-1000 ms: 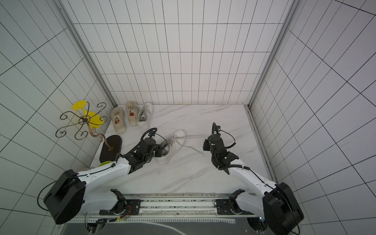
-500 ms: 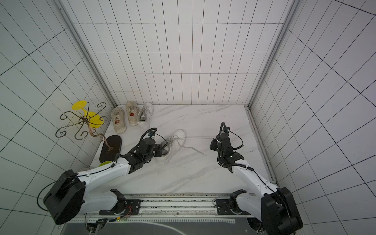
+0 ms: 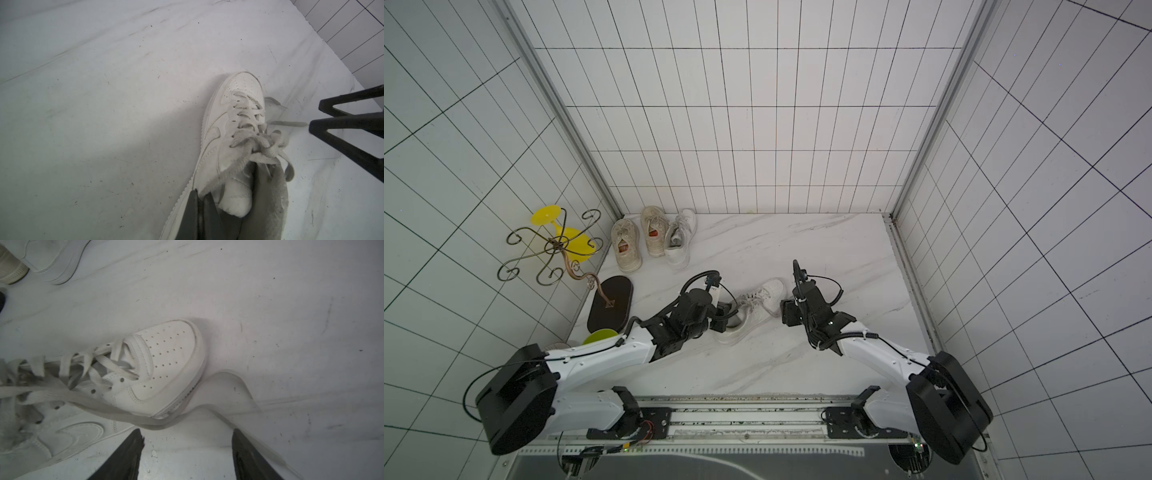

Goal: Remove the insole from the shoe
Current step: Untie the shoelace on the shoe.

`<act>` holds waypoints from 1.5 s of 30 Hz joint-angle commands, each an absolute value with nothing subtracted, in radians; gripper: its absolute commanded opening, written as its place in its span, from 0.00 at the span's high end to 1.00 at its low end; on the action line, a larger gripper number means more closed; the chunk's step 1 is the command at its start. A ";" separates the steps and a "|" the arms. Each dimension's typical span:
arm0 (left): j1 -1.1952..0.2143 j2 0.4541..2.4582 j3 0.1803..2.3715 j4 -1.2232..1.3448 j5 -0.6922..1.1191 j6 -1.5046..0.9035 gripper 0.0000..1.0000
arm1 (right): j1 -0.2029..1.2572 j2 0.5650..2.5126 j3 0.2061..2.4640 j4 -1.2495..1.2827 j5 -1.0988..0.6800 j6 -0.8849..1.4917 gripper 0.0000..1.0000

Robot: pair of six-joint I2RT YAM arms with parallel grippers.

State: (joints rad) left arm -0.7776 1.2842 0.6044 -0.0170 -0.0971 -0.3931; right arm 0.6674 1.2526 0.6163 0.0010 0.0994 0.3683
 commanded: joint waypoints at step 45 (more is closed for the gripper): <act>-0.841 1.287 0.635 0.070 -0.084 -0.366 1.00 | 0.896 1.340 0.900 -0.079 0.340 0.316 0.43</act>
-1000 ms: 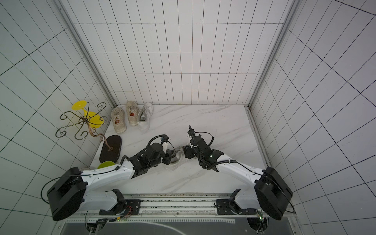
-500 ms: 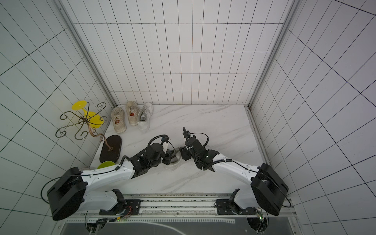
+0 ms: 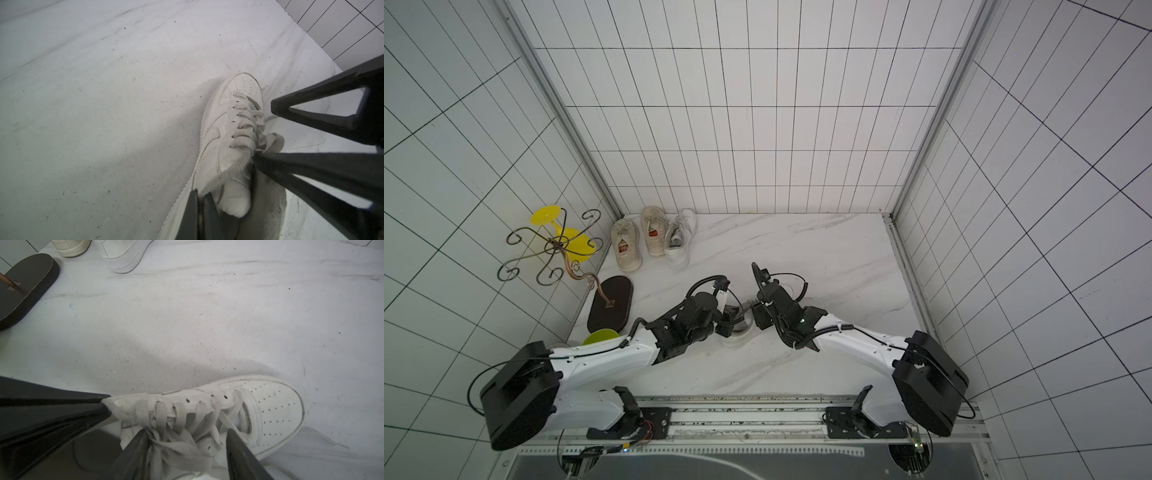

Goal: Remove the insole from the shoe
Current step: Untie the shoelace on the shoe.

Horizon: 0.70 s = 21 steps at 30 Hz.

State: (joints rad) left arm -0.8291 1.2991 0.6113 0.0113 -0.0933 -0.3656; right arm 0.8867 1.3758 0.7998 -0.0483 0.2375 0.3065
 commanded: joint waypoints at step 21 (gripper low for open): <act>-0.841 1.277 0.627 0.080 -0.077 -0.367 1.00 | 0.899 1.371 0.913 -0.060 0.207 0.286 0.58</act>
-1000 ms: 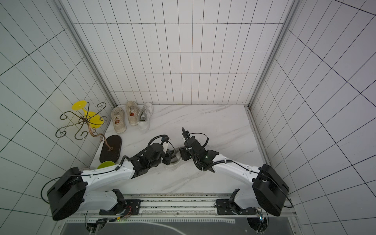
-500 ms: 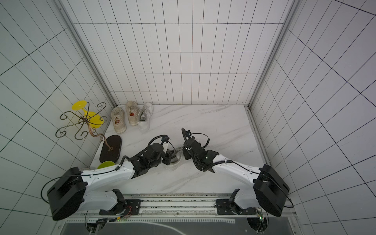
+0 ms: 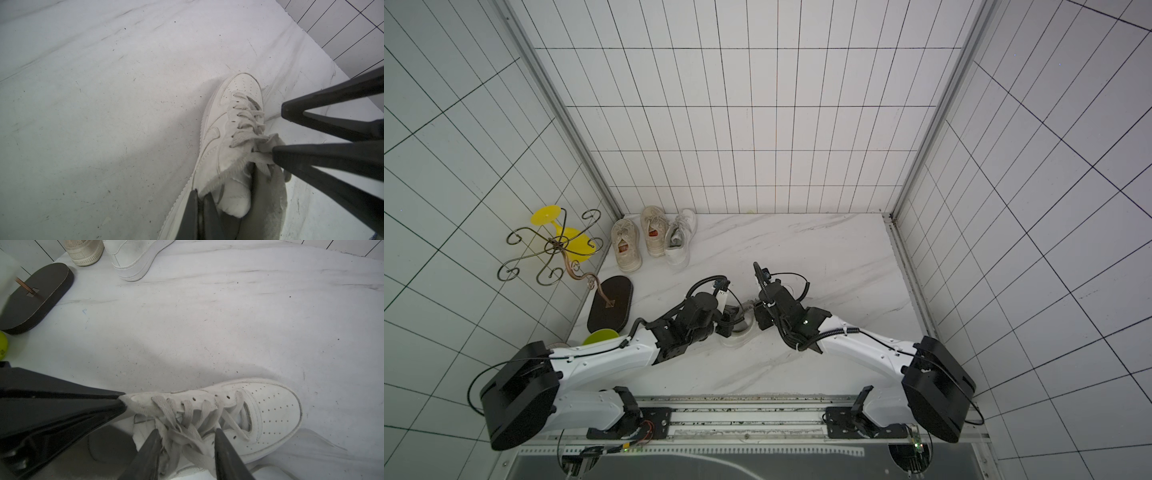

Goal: Remove the insole from the shoe
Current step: Untie the shoelace on the shoe.

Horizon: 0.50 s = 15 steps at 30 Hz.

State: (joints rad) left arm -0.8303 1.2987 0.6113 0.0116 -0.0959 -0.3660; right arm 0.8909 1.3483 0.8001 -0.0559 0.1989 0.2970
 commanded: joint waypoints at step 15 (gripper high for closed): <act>-0.845 1.265 0.623 0.084 -0.065 -0.365 1.00 | 0.899 1.430 0.951 -0.094 0.454 0.293 0.71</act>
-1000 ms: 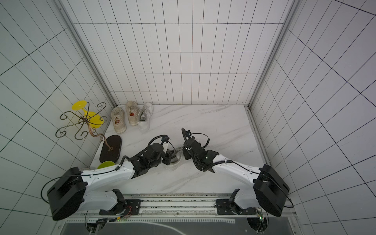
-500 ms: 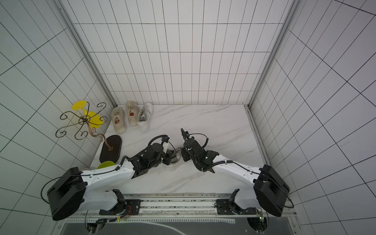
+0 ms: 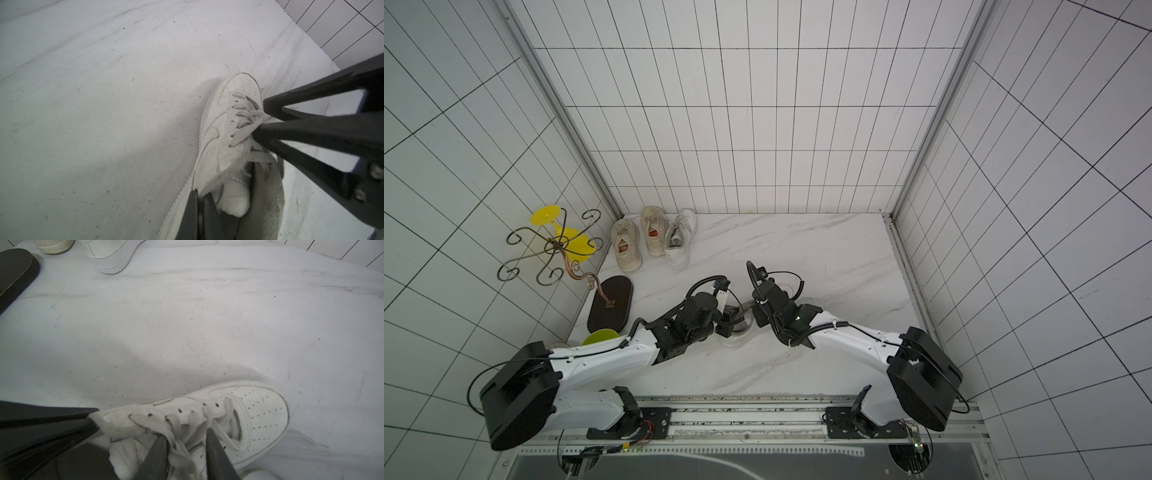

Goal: Remove the insole from the shoe
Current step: Untie the shoelace on the shoe.

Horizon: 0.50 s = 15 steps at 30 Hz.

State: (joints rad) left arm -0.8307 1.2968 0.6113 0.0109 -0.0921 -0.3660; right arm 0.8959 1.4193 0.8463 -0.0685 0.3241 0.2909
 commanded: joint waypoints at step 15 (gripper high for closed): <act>-0.848 1.246 0.617 0.091 -0.057 -0.363 1.00 | 0.888 1.482 0.957 -0.112 0.376 0.298 0.58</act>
State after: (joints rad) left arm -0.8371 1.2903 0.6106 0.0078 -0.0814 -0.3660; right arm 0.8963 1.4612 0.8730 -0.0792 0.3893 0.2874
